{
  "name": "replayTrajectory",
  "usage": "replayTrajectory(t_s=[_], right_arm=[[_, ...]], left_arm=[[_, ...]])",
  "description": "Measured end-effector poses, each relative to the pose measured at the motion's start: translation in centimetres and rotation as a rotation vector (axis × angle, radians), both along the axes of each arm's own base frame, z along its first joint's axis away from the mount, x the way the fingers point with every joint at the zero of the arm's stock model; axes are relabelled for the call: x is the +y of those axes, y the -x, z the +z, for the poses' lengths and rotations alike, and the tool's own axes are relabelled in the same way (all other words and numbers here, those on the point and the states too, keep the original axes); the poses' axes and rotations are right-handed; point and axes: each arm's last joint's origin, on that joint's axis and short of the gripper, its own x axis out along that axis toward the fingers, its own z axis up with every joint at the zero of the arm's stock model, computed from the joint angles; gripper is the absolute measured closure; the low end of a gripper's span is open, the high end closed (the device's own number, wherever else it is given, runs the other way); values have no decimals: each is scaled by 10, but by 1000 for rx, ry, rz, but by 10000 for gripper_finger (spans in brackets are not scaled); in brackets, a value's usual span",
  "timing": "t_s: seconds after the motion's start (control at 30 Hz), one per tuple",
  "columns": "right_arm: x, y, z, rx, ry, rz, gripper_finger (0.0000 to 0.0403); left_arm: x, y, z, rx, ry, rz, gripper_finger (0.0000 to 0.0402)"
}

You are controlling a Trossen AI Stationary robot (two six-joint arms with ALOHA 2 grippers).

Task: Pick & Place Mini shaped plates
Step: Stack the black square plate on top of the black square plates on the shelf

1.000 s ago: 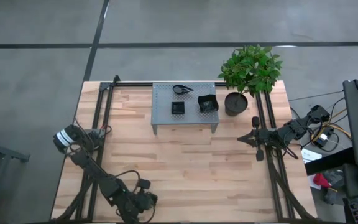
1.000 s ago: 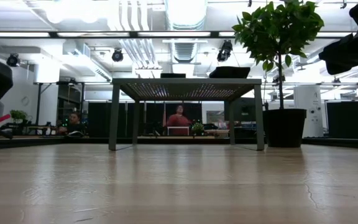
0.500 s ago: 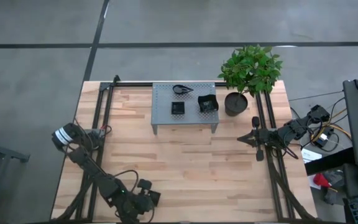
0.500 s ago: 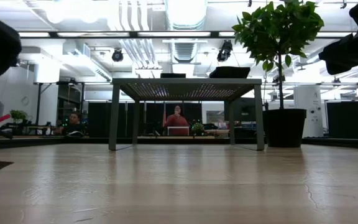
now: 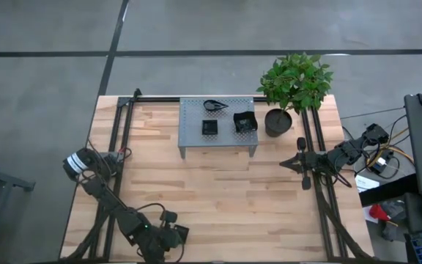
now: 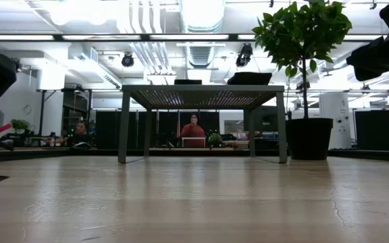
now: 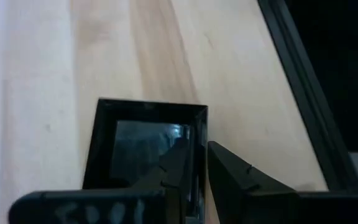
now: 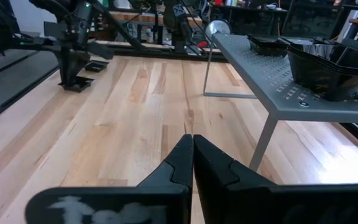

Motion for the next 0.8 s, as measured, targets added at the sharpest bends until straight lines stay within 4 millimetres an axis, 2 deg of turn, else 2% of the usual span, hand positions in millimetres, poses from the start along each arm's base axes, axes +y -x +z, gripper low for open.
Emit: replayTrajectory(t_s=[0.43,0.63,0.8], right_arm=[[0,0,0,0,0,1,394],[0,0,0,0,0,1,394],[0,0,0,0,0,1,394]], left_arm=[[1,0,-6,8,-42,7,349],[1,-1,-4,0,-46,14,393],[-1,-4,0,-23,-66,15,399]])
